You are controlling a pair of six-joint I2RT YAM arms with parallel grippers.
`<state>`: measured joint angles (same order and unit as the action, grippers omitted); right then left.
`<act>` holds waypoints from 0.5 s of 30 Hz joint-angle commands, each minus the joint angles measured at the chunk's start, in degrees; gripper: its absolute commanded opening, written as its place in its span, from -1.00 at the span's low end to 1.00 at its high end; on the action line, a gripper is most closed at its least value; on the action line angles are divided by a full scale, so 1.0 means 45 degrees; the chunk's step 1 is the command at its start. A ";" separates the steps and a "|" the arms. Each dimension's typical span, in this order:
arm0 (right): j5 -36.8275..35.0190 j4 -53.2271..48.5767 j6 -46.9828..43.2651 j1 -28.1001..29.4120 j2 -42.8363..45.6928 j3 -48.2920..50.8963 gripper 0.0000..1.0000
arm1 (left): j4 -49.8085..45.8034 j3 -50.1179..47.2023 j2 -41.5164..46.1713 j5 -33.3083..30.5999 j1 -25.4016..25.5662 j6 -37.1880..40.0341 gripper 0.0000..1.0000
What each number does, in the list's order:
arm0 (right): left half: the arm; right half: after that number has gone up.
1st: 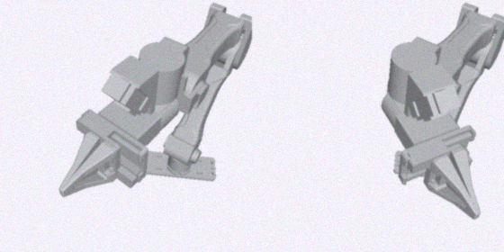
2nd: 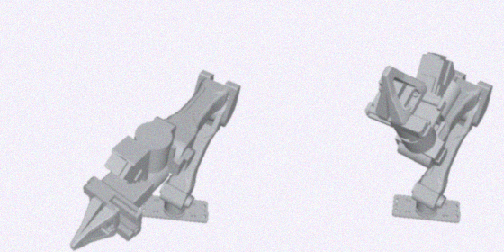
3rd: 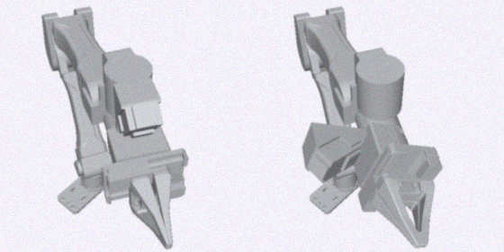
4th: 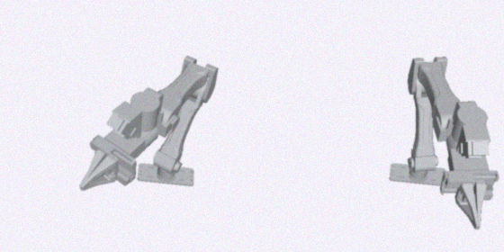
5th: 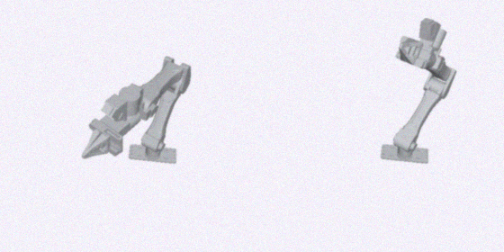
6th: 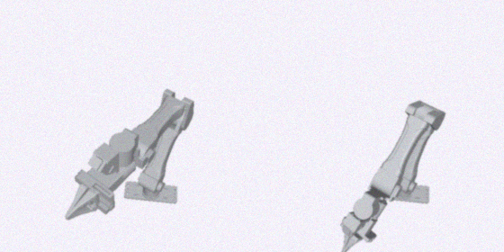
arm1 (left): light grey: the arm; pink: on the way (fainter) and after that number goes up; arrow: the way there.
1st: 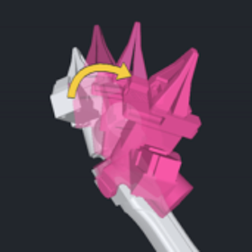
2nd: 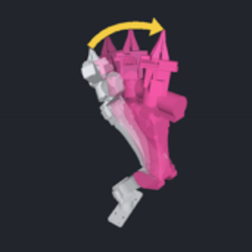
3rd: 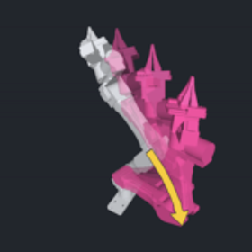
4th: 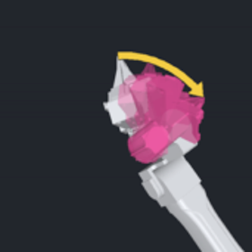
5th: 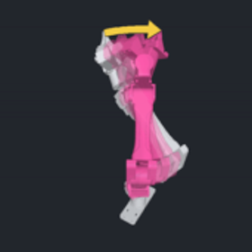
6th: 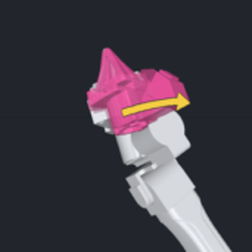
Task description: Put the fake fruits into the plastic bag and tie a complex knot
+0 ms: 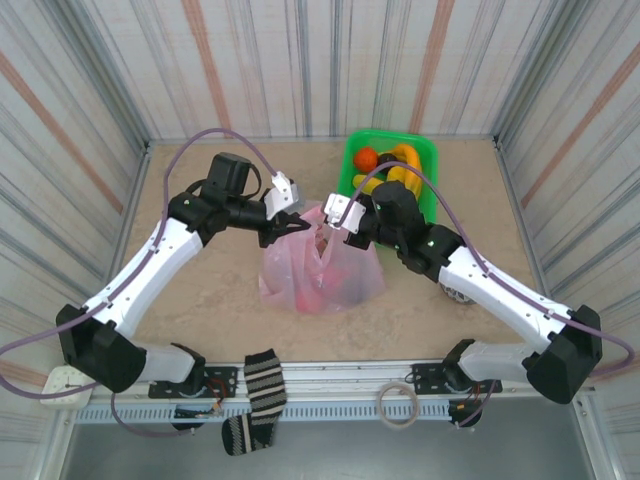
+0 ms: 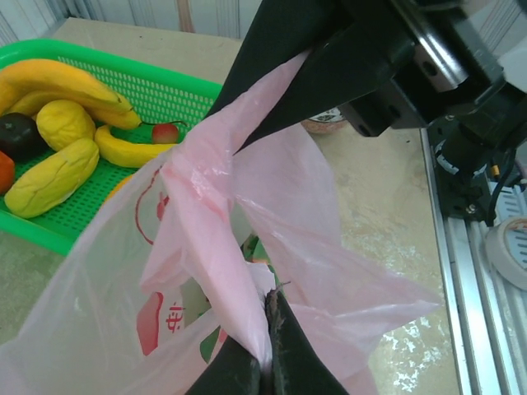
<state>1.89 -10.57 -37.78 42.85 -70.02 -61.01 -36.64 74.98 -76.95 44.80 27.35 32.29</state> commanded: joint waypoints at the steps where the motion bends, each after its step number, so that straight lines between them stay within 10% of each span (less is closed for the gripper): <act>1: -0.0958 0.0599 0.0722 -0.0247 0.0179 0.0441 -1.00 | -0.0343 0.0433 0.0075 0.1197 -0.0234 -0.0639 -0.83; 15: 0.0596 0.2301 0.2312 -0.0308 0.0306 0.1049 -1.00 | 0.1002 0.0296 0.0213 0.2782 -0.1511 -0.1733 -0.31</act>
<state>3.53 -2.09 -29.30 41.87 -69.80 -56.71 -35.31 75.00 -77.49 52.05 23.11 27.38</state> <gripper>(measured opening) 0.041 0.314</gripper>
